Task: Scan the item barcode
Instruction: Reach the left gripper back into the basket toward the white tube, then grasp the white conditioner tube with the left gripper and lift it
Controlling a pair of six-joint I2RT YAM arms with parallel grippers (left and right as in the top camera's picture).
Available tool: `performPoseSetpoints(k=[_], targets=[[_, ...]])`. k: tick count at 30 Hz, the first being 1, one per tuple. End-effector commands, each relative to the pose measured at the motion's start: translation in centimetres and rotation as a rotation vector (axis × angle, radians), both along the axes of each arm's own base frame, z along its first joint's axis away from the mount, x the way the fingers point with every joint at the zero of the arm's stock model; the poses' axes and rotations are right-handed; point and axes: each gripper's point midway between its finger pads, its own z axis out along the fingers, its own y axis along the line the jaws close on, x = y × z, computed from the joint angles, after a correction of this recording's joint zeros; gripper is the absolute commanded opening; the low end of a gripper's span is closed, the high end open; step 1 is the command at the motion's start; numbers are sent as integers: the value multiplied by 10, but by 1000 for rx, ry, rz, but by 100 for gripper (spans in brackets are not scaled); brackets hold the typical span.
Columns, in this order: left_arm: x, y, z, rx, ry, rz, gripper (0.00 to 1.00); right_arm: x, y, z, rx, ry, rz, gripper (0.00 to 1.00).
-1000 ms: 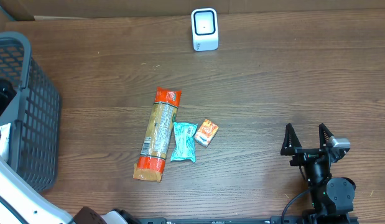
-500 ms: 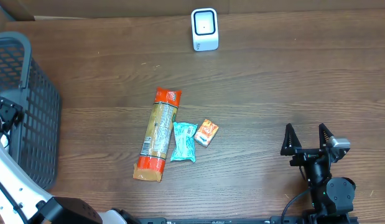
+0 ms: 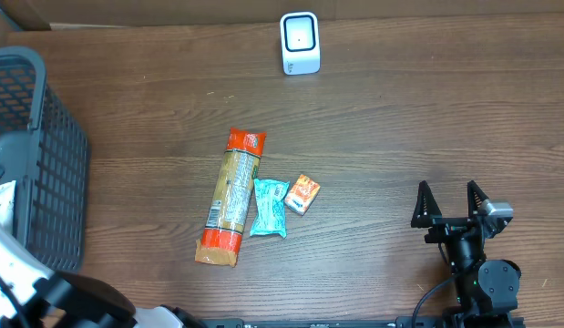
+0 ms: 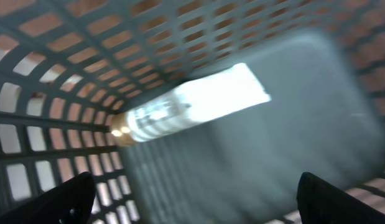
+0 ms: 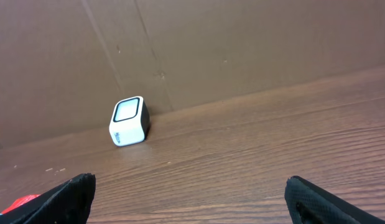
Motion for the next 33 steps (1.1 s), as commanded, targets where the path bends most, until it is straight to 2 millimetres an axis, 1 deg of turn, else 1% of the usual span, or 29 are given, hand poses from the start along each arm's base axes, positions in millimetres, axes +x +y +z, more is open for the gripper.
performPoseSetpoints(k=[1,3,8,10,11,13,15,16,20,23,28,31,33], targets=[[-30,21,-26,-39,120,4,94,0,0,-2,0,-1,-2,100],[-34,27,-37,-67,124,-36,94,0,0,-2,0,-1,-2,100],[-22,42,-63,-127,72,-210,93,0,0,-2,0,-1,-2,100],[-22,47,-74,-136,100,-253,91,0,0,-2,0,-1,-2,100],[-22,50,-79,-137,123,-276,89,0,0,-2,0,-1,-2,100],[-23,54,-89,-142,165,-315,88,0,0,-2,0,-1,-2,100],[-20,58,-96,-141,171,-335,90,0,0,-2,0,-1,-2,100],[-17,61,-106,-148,184,-364,90,0,0,-2,0,-1,-2,100],[-15,64,-124,-165,233,-437,90,0,0,-2,0,-1,-2,100],[-14,68,-139,-181,254,-466,92,0,0,-2,0,-1,-2,100],[-15,66,-163,-231,278,-489,91,0,0,-2,0,-1,-2,100],[-16,64,-174,-259,285,-491,88,0,0,-2,0,-1,-2,100],[-16,64,-178,-268,287,-491,86,0,0,-2,0,-1,-2,100]])
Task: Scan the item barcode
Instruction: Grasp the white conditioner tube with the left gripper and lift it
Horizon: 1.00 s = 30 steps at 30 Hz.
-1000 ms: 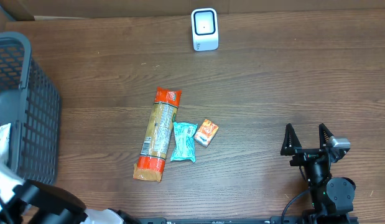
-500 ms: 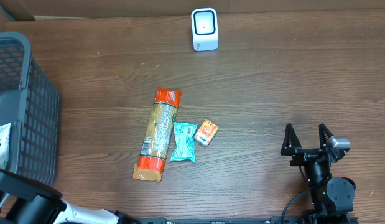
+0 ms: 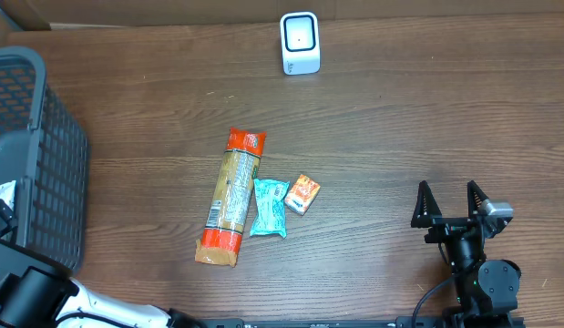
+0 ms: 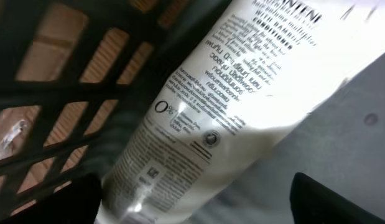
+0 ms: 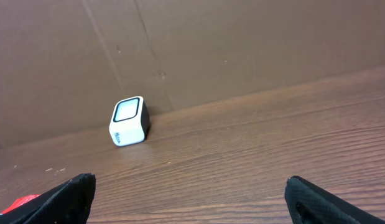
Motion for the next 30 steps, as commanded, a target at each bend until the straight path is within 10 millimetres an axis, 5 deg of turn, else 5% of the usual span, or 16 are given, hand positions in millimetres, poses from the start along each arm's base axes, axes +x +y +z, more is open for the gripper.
performPoseSetpoints(k=[1,4,12,19,20,25,30], targets=[[1,-4,-16,-36,14,-26,74,0,0,-2,0,-2,-2,100],[2,-6,-20,-52,4,-11,62,0,0,-2,0,-2,-2,100],[5,-30,-58,-164,15,1,59,0,0,-2,0,-2,-2,100],[17,-40,-60,-176,23,-26,11,0,0,-2,0,-2,-2,100],[22,-43,-59,-179,26,-39,5,0,0,-2,0,-2,-2,100],[41,-50,-45,-178,18,-46,4,0,0,-2,0,-2,-2,100],[83,-57,2,-165,-83,-60,4,0,0,-2,0,-2,-2,100]])
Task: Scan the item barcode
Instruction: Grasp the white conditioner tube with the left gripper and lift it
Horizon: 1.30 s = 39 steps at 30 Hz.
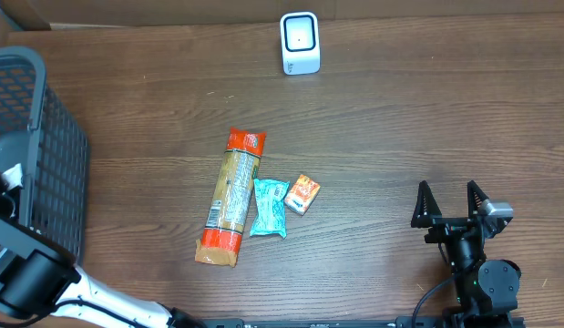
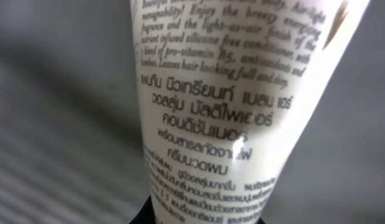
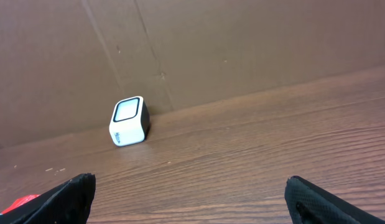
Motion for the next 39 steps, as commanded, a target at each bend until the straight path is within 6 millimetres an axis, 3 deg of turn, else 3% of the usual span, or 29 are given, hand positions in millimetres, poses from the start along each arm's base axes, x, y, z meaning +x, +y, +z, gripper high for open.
performPoseSetpoints(k=[1,5,10,16,21,24,27,29,34,39], targets=[[49,-3,45,19,-135,-2,4,0,0,-2,-1,-1,-2,100],[81,-10,112,101,-233,-18,4,0,0,-2,-1,-1,-2,100],[115,-28,211,245,-406,-63,4,0,0,-2,-1,-1,-2,100],[127,-71,317,378,-618,-101,4,0,0,-2,-1,-1,-2,100],[118,-112,375,439,-740,-148,4,0,0,-2,-1,-1,-2,100],[112,-143,394,414,-800,-174,4,0,0,-2,-1,-1,-2,100],[114,-181,390,311,-813,-259,4,0,0,-2,-1,-1,-2,100],[116,-219,374,181,-783,-341,6,0,0,-2,-1,-1,-2,100],[114,-289,302,-34,-562,-483,4,0,0,-2,-1,-1,-2,100],[117,-337,227,-133,-389,-589,4,0,0,-2,-1,-1,-2,100]])
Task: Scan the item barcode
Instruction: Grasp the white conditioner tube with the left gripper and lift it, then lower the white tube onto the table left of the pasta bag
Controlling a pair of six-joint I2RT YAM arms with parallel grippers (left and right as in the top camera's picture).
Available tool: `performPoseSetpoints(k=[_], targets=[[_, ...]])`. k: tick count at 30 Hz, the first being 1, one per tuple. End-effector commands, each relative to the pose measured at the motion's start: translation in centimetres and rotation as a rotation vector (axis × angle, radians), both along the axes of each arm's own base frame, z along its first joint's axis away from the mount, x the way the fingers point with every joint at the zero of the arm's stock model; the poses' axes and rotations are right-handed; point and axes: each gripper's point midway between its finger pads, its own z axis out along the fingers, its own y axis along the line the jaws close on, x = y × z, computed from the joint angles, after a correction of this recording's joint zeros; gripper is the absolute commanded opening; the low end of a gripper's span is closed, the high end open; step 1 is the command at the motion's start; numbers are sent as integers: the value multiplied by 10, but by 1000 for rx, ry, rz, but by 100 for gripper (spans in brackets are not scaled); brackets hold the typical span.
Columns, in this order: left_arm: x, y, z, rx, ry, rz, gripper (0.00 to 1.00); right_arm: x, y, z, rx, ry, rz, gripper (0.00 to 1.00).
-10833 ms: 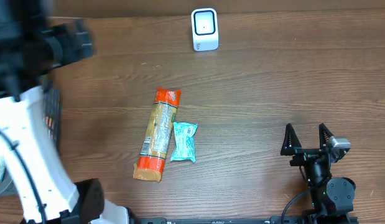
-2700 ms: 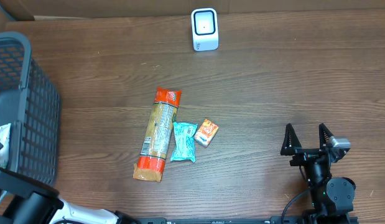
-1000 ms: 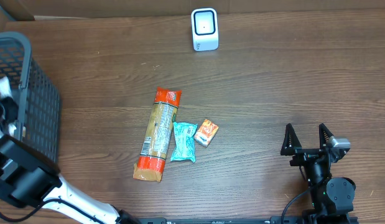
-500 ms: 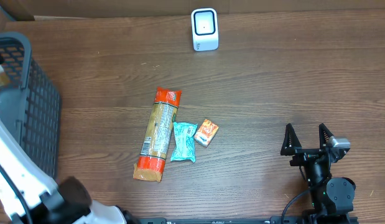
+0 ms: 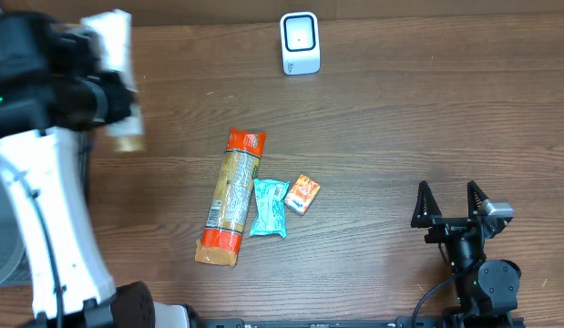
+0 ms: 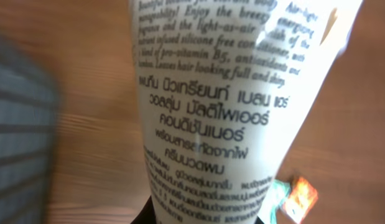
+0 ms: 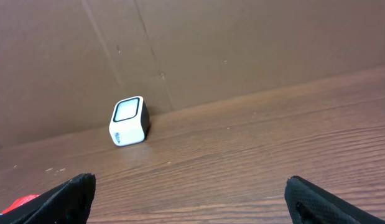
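A white conditioner tube (image 6: pixel 223 106) with black print fills the left wrist view, and my left gripper (image 6: pixel 204 219) is shut on its lower end. Overhead, the left gripper (image 5: pixel 101 96) holds the tube (image 5: pixel 111 41) high above the table's back left, blurred. The white scanner (image 5: pixel 300 43) stands at the back middle, also in the right wrist view as the scanner (image 7: pixel 129 121). My right gripper (image 5: pixel 448 202) rests open at the front right, nothing between its fingertips (image 7: pixel 68 196).
A long orange and tan packet (image 5: pixel 230 196), a teal sachet (image 5: pixel 269 208) and a small orange box (image 5: pixel 302 193) lie mid-table. The grey mesh basket (image 6: pixel 18 137) is at the left. A cardboard wall (image 7: pixel 242 37) closes the back.
My left gripper, then down in the basket with the tube, is now high above the table's back left, out of the basket, still shut on the tube. The right arm has not moved.
My left gripper was open above the tube lying in the basket. Then it was close over the tube, still open. Then it was shut on the tube inside the basket, and now holds it raised over the table. The right gripper stayed open throughout.
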Motion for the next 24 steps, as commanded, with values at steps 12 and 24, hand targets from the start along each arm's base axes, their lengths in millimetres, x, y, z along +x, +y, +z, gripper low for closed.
performPoseSetpoints(k=[12,24], targets=[[-24,-68,-193,-15,292,-148,5,0,0,-2,0,-1,-2,100],[-55,-67,-285,18,293,-152,5,0,0,-2,0,-1,-2,100]])
